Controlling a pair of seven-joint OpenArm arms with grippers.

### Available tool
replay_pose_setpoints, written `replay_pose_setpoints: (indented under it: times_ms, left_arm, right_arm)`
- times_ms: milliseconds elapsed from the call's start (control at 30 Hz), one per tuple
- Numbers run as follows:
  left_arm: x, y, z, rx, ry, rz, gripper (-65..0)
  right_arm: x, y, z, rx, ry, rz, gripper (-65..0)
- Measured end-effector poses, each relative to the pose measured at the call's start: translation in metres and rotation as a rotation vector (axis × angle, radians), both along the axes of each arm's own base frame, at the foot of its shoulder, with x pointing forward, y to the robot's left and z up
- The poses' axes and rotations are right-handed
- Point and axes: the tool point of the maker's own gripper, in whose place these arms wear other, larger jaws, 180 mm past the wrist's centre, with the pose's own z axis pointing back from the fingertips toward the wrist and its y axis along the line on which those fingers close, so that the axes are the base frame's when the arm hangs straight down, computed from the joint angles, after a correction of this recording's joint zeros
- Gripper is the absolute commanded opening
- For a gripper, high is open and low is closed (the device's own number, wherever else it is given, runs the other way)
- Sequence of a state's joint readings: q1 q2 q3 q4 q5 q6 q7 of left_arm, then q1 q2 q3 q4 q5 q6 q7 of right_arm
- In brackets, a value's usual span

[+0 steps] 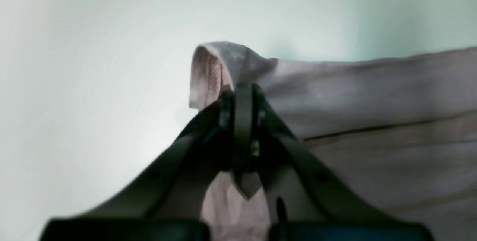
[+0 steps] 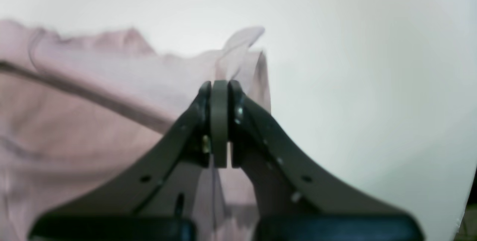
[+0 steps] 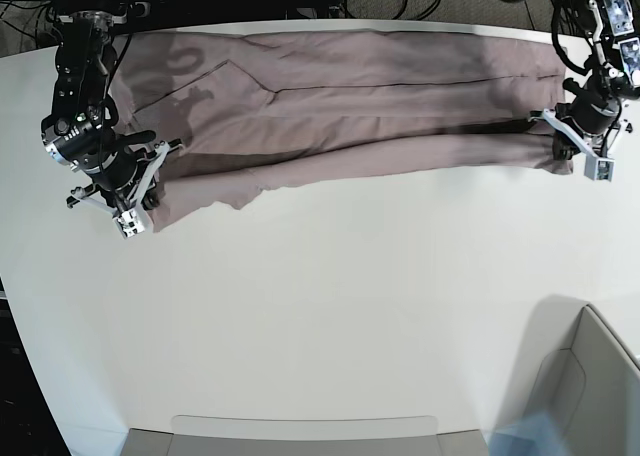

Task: Fold the T-shirt properly
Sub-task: 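Lift the hem and fold it over toward the collar edge, then release the hem and reposition the left gripper along the folded edge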

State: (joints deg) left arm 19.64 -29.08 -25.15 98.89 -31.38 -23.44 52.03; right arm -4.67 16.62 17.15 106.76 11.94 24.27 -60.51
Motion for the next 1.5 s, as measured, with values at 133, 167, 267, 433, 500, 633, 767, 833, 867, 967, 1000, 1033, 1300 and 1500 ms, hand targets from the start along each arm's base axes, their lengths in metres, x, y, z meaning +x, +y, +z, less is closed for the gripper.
replay_pose_setpoints:
  times_ms: [133,167,267,433,500,633,767,833,867,967,1000,1033,1300,1500]
  left_arm:
    - [-0.009,0.011,-0.001,0.017,0.049,0.029,-65.0]
    - [-0.009,0.011,-0.001,0.015,0.05,0.028,-65.0]
    - [-0.013,0.009,-0.004,0.011,0.061,0.025,-65.0]
    - [-0.038,0.008,-0.017,0.013,0.133,0.021,-65.0]
    - [-0.041,0.008,-0.019,0.012,0.145,0.023,-65.0]
    - [-0.046,0.009,-0.02,0.014,0.146,0.018,-65.0]
    - [-0.051,0.009,-0.023,0.015,0.164,0.019,-65.0]
    - [-0.05,0.009,-0.022,0.015,0.16,0.018,-65.0]
    - [-0.05,0.009,-0.022,0.015,0.159,0.019,-65.0]
    - [-0.057,0.009,-0.025,0.015,0.176,0.019,-65.0]
    - [-0.061,0.01,-0.027,0.017,0.188,0.017,-65.0]
    - [-0.065,0.01,-0.029,0.018,0.201,0.018,-65.0]
    - [-0.074,0.01,-0.033,0.018,0.222,0.019,-59.9]
    - [-0.079,0.017,-0.031,0.048,0.25,0.008,-58.3]
  right_arm:
    - [-0.014,-0.008,0.013,-0.075,0.022,0.02,-65.0]
    - [-0.018,-0.008,0.014,-0.088,0.026,0.034,-65.0]
    - [-0.037,-0.014,0.009,-0.11,0.066,0.029,-65.0]
    - [-0.057,-0.024,0.006,-0.114,0.081,-0.001,-65.0]
    - [-0.069,-0.028,-0.002,-0.121,0.115,-0.002,-65.0]
    - [-0.09,-0.031,-0.014,-0.141,0.175,0.022,-65.0]
    - [-0.108,-0.031,-0.024,-0.149,0.222,0.058,-65.0]
    - [-0.116,-0.035,-0.028,-0.158,0.246,0.055,-65.0]
    - [-0.118,-0.035,-0.029,-0.16,0.252,0.054,-65.0]
    - [-0.122,-0.03,-0.031,-0.135,0.234,0.071,-65.0]
    - [-0.126,-0.027,-0.033,-0.124,0.233,0.077,-65.0]
    - [-0.13,-0.026,-0.035,-0.118,0.239,0.082,-65.0]
    - [-0.133,-0.023,-0.037,-0.108,0.24,0.089,-62.2]
    - [-0.134,-0.024,-0.037,-0.114,0.244,0.088,-47.7]
